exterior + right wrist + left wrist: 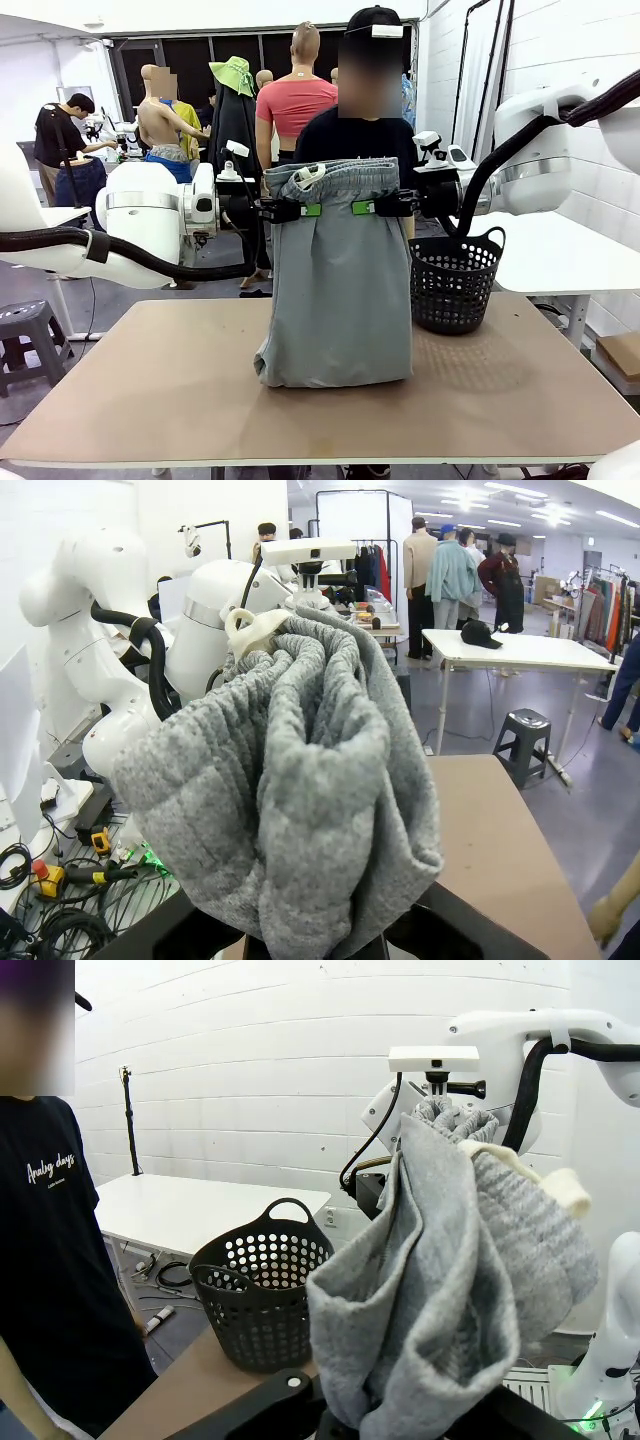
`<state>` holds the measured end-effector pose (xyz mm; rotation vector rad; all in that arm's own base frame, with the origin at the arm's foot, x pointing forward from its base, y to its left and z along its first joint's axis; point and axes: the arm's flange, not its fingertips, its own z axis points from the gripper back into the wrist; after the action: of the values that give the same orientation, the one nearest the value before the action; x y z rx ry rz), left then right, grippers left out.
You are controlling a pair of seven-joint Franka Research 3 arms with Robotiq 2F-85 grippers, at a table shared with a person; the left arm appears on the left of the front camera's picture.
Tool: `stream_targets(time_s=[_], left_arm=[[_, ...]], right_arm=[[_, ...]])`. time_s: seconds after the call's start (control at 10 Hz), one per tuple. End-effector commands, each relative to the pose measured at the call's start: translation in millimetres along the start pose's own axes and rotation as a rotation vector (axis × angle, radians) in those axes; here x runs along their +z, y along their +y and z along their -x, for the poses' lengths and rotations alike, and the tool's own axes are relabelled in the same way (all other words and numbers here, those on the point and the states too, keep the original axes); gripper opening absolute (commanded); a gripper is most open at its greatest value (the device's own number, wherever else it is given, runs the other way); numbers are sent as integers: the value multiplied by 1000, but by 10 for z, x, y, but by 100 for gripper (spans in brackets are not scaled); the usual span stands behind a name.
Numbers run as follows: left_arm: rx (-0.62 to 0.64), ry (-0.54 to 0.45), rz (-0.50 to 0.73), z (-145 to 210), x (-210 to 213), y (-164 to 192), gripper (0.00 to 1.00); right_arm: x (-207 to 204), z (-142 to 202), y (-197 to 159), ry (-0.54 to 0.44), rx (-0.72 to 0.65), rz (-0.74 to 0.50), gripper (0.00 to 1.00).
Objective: Fold the training pants.
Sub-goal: Fold the Training pants in half.
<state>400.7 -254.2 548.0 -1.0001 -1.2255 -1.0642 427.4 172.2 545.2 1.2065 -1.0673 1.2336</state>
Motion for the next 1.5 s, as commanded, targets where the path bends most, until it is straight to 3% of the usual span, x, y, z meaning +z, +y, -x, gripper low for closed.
stream_targets(time_s=[0.0,1.4], left_arm=[[-14,-34,-4,-9,14,-25,0],[-14,-34,-4,-9,14,-25,0]], right_arm=[[1,-24,6,-1,4,0,0],[1,-24,6,-1,4,0,0]])
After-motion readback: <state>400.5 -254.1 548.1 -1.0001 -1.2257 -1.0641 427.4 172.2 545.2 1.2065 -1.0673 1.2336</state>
